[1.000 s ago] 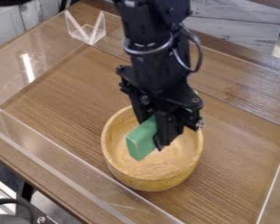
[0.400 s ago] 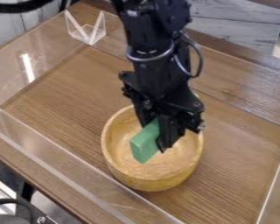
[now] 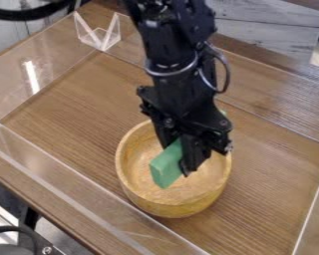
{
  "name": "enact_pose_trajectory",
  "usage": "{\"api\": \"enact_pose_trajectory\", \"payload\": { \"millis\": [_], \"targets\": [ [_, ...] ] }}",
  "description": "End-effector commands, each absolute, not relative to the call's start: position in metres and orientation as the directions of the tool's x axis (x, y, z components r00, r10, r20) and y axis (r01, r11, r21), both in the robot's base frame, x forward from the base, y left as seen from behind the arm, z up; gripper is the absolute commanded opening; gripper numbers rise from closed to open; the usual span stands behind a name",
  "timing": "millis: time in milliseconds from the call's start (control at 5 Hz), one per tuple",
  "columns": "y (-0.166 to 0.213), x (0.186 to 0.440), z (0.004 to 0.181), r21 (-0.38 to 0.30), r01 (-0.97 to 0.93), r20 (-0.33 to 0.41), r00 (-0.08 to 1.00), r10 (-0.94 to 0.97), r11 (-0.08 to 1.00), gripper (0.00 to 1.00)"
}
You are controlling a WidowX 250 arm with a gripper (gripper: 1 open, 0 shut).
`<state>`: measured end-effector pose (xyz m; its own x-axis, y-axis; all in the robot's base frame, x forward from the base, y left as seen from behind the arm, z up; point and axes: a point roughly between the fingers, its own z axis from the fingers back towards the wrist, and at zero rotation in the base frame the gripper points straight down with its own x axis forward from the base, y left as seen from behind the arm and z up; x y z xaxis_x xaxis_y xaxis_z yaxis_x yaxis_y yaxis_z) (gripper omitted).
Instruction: Put the green block in the brown bowl
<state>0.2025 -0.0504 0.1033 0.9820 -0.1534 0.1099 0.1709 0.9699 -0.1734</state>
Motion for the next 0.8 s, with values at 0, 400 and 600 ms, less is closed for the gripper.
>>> {"api": "enact_pose_trajectory", "payload": {
  "millis": [0,400,600],
  "targets": [
    [-0.0495,0.2086,0.107,-0.175,0.174,0.141,0.979,-0.15,0.969,0.0],
    [-0.0488,0.21,0.1017,-0.183,0.171,0.137,0.98,-0.147,0.968,0.0],
    [-0.0485,0.2105,0.0997,-0.188,0.17,0.133,0.98,-0.146,0.967,0.0]
  ]
}}
